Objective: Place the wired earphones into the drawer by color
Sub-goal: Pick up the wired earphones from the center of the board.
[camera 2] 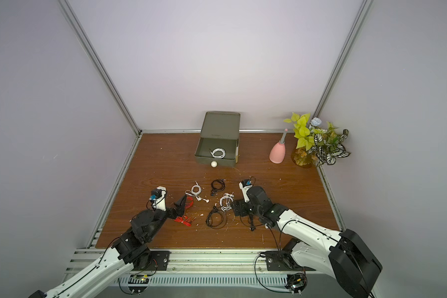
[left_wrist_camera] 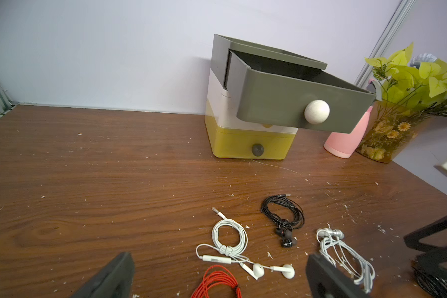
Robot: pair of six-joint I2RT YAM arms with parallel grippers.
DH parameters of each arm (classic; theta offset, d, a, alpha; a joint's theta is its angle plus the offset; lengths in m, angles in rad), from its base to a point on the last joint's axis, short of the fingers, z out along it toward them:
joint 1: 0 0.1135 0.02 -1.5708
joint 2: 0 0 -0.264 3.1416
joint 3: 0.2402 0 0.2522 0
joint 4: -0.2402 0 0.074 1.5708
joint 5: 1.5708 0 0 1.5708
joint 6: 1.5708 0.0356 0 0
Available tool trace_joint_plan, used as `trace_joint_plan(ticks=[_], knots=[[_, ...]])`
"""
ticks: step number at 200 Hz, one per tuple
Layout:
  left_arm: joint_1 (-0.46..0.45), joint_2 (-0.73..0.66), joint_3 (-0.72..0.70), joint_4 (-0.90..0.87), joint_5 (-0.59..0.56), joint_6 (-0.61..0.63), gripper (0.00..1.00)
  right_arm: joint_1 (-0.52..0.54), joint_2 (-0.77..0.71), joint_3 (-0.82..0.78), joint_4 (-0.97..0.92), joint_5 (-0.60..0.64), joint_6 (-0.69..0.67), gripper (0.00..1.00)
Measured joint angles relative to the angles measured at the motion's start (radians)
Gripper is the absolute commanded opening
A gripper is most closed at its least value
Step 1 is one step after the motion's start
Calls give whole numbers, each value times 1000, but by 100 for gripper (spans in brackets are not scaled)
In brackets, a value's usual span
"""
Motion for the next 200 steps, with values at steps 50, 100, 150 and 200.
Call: trace_joint_plan(ticks=[50, 100, 150, 200], knots=[[0, 0, 0, 0, -4, 0, 100, 68, 122, 53, 15, 89, 58, 68], [0, -1, 0, -1, -4, 0, 100, 87, 216, 101, 29, 149, 114, 56], [0, -1, 0, -3, -5, 0, 100, 89, 281, 128, 32, 157, 147, 51], [0, -6, -4, -3, -5, 0, 100, 93, 344, 176, 31, 161, 151, 43]])
